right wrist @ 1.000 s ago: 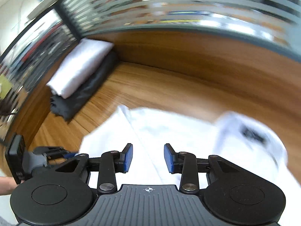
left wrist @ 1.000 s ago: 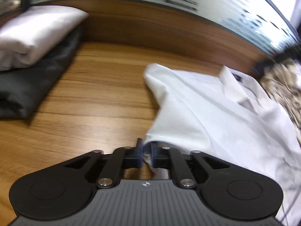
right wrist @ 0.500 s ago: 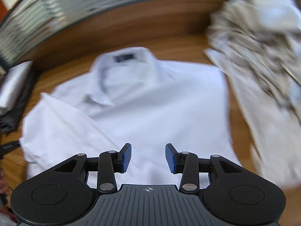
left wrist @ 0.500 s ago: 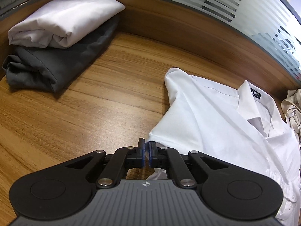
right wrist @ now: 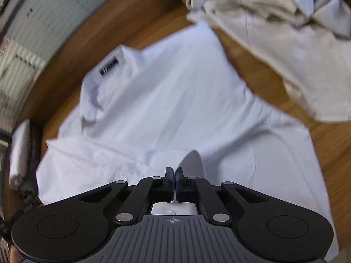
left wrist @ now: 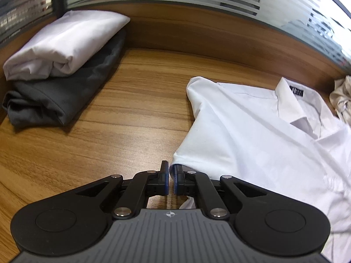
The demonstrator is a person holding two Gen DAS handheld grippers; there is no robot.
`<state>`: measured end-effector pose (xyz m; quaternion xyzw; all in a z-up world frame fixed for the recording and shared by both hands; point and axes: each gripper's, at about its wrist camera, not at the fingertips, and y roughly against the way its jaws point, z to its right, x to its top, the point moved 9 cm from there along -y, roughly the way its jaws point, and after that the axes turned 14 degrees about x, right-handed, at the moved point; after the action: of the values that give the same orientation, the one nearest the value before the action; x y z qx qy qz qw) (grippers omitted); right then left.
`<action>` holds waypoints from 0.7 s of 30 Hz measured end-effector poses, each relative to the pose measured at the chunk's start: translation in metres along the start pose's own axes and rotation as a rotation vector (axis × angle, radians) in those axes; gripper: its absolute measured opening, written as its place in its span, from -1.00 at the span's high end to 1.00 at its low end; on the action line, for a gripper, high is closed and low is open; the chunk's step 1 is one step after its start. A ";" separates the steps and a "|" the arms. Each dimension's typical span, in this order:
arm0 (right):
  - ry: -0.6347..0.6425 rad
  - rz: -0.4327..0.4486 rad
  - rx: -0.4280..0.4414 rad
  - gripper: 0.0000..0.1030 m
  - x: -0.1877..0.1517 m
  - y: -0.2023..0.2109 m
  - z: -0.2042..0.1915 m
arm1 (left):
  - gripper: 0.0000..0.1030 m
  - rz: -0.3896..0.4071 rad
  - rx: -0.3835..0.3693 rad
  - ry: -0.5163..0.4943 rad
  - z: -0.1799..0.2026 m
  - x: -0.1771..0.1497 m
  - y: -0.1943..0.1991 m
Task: Fold clothes
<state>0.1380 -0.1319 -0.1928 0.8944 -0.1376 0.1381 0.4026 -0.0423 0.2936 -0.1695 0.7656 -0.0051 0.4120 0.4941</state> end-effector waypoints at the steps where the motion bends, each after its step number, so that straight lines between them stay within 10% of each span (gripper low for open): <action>1: 0.028 0.020 -0.004 0.94 0.007 0.006 -0.005 | 0.91 0.009 0.007 -0.015 0.002 0.000 0.001; 13: 0.149 0.074 -0.148 0.93 0.043 0.034 0.017 | 0.85 0.127 0.049 -0.242 0.036 -0.016 0.031; 21: 0.187 0.057 -0.223 0.66 0.041 0.021 0.041 | 0.81 0.102 -0.028 -0.104 0.003 -0.008 0.048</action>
<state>0.1738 -0.1817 -0.1901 0.8230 -0.1391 0.2161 0.5066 -0.0659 0.2635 -0.1395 0.7777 -0.0758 0.3961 0.4821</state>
